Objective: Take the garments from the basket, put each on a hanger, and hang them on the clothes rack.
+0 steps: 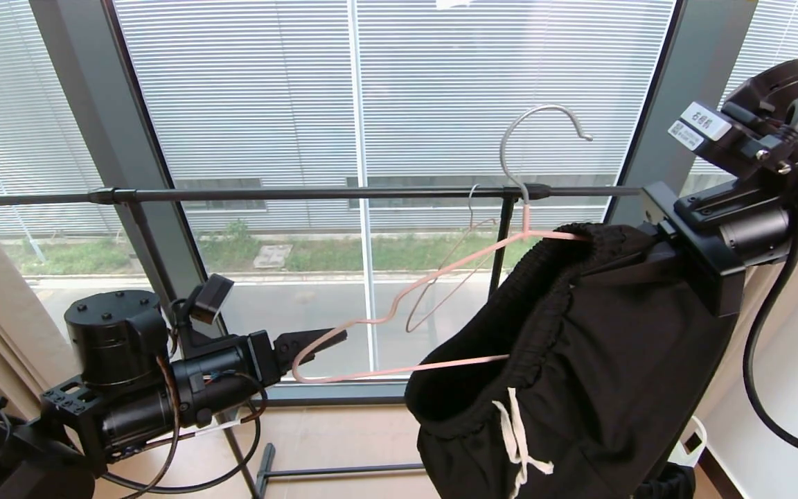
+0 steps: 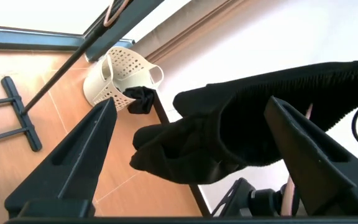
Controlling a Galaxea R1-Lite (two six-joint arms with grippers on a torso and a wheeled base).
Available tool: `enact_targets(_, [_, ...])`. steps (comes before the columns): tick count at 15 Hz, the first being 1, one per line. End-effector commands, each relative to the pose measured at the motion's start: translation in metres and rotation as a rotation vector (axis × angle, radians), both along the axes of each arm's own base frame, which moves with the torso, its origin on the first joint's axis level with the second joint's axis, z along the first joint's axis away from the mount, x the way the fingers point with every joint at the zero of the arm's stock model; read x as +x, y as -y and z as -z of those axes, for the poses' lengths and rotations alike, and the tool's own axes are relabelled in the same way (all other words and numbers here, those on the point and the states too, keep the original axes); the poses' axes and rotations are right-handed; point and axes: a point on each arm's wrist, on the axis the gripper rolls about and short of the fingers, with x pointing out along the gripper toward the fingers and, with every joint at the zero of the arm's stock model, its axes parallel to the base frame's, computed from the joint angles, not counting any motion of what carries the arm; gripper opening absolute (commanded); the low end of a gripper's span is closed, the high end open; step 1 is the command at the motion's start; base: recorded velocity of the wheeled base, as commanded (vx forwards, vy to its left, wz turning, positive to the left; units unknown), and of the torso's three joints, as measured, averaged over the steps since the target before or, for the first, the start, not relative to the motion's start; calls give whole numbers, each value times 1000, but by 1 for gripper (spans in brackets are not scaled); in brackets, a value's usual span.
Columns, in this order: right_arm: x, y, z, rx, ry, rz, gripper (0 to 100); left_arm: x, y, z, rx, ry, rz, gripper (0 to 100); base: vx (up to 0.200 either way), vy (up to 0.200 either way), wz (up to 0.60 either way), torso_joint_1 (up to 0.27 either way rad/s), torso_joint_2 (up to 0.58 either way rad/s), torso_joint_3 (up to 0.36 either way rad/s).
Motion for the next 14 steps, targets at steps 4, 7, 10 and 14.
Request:
enact_targets(4, [-2,8,-13,61,26,8,0,-4,5,13,17,-49,21,100,0,0,0,0,0,0])
enact_targets(7, [7,6,-17,69,27,13,0,-3,30,13,16,-38,101,100,0,0,0,0,0,0])
enact_targets(10, [9,5,-14,73,17,9,0,5,45,10,-5,-28,132,100,0,0,0,0,0,0])
enact_targets(14, [9,2,-14,78,14,-6,0,11,66,12,-12,-23,181,100,0,0,0,0,0,0])
